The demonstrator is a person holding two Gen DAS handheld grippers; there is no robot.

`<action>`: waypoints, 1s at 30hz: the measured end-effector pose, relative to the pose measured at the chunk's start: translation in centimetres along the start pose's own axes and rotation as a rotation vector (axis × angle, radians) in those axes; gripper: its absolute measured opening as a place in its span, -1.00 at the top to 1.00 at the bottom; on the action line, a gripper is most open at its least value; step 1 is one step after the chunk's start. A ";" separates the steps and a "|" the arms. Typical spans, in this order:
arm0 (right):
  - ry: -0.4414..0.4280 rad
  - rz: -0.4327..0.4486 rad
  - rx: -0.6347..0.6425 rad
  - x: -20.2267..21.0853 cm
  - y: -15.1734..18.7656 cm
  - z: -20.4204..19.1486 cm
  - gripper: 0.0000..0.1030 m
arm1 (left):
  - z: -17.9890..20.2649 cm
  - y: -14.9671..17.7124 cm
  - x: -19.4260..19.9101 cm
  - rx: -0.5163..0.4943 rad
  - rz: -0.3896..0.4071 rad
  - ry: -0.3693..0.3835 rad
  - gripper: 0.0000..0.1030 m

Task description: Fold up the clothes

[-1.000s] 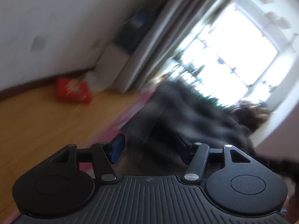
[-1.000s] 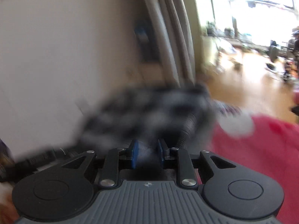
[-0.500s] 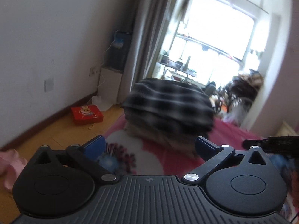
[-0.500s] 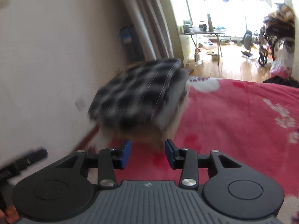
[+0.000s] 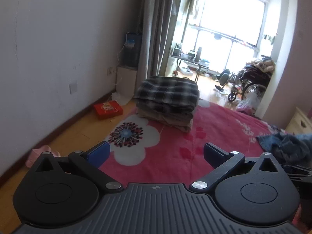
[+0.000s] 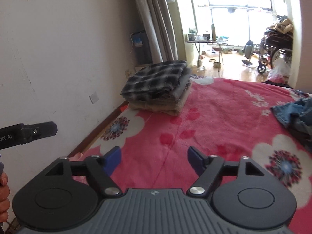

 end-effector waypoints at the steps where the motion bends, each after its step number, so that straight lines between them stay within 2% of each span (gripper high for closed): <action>1: 0.003 -0.003 0.005 0.9 0.3 -0.4 -0.71 | 0.3 0.1 0.6 0.000 0.000 -0.003 -1.00; 4: 0.021 0.023 0.022 3.2 1.0 -1.4 -0.96 | 0.6 0.4 1.7 0.031 -0.001 -0.013 -1.00; 7: 0.050 0.059 0.031 4.6 1.5 -1.9 -0.99 | 0.9 1.2 1.8 0.037 -0.031 -0.030 -1.00; 10: 0.073 0.087 0.005 4.9 1.8 -1.6 -1.00 | 1.3 2.1 1.7 0.008 -0.034 -0.065 -1.00; 14: 0.112 0.086 0.001 4.2 2.1 -1.1 -1.00 | 1.6 2.6 0.9 -0.027 -0.030 -0.157 -1.00; 18: 0.136 0.070 0.021 3.1 2.4 -0.8 -1.00 | 2.1 2.7 0.5 -0.076 0.016 -0.232 -1.00; 27: 0.160 0.070 0.037 1.1 2.4 -1.5 -1.00 | 2.5 3.2 1.4 -0.190 0.104 -0.287 -1.00; 30: 0.159 0.072 0.040 1.1 2.2 -2.0 -1.00 | 2.5 3.2 1.8 -0.200 0.112 -0.301 -1.00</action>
Point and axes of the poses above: each gripper's, at about its wrist camera, not at the fingertips, and x roughly against the way its jaws point, z to its right, y to its underside, the point moved 4 cm from there along -x, roughly the way its jaws point
